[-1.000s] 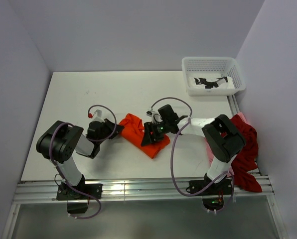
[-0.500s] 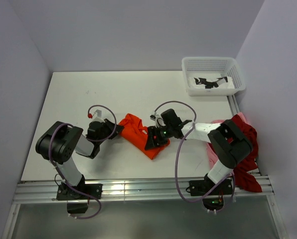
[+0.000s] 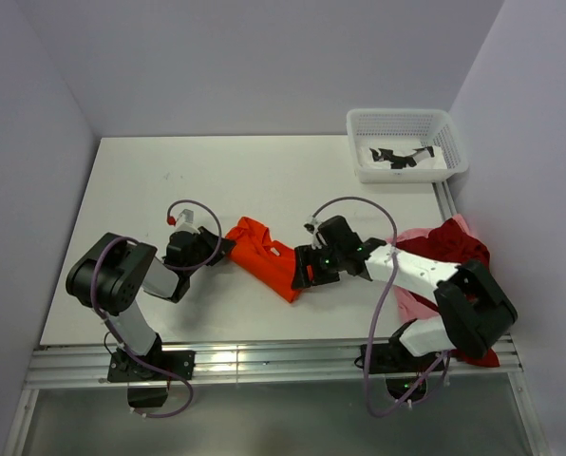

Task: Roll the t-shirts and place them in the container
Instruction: Roll the tshirt

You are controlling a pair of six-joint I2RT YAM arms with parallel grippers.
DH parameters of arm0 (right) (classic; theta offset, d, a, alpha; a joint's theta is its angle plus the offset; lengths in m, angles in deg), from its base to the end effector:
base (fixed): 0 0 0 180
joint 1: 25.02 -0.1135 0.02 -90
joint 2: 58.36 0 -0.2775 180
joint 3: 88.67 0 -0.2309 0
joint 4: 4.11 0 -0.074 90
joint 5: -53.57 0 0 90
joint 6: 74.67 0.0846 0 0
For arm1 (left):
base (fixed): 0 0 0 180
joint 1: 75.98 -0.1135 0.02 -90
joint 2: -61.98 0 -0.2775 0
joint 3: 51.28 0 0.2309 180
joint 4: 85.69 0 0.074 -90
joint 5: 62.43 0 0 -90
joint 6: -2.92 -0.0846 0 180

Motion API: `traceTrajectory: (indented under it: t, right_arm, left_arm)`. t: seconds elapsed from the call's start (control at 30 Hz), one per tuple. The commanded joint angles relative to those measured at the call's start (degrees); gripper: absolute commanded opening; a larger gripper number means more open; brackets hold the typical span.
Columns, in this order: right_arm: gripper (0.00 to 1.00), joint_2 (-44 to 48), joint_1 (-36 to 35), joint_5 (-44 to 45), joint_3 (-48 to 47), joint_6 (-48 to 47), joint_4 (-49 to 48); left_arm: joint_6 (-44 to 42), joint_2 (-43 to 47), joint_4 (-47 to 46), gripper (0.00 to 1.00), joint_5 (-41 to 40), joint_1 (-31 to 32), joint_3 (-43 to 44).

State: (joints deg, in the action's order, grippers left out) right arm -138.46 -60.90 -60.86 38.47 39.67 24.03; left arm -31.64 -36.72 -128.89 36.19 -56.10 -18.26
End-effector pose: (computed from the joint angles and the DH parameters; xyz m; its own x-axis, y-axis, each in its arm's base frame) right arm 0.1929 0.1827 0.1569 -0.9059 -0.1922 -0.3774 -0.3848 0.7454 0.5443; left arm 0.2804 -0.1149 0.1171 -0.5881 -0.6532 -0.4770 -0.0315 0.6078 -0.7935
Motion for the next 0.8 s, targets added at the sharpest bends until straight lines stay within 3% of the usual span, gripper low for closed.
traceTrajectory:
  t: [0.0, 0.17, 0.43, 0.5, 0.77]
  right_arm:
    - [0.75, 6.2, -0.8, 11.1, -2.0, 0.5, 5.2]
    - [0.75, 8.5, -7.1, 20.2, -8.3, -2.6, 11.3]
    - [0.76, 7.0, -13.7, 22.6, -15.9, -6.5, 11.1]
    - [0.85, 4.0, -17.4, 28.6, -19.7, -8.3, 13.7]
    - [0.86, -10.1, -30.9, 49.0, -31.9, -11.0, 18.7]
  left_arm:
    - [-2.6, 1.4, 3.3, 0.03, -1.2, 0.1, -0.1]
    - [-3.0, 2.7, 5.3, 0.04, -1.5, 0.3, 0.3]
    - [-3.3, 4.2, 8.7, 0.03, -1.7, 0.8, 1.1]
    - [-3.5, 4.9, 10.8, 0.03, -1.7, 0.7, 1.9]
    - [-4.4, 7.5, 14.6, 0.03, -1.7, 1.0, 3.0]
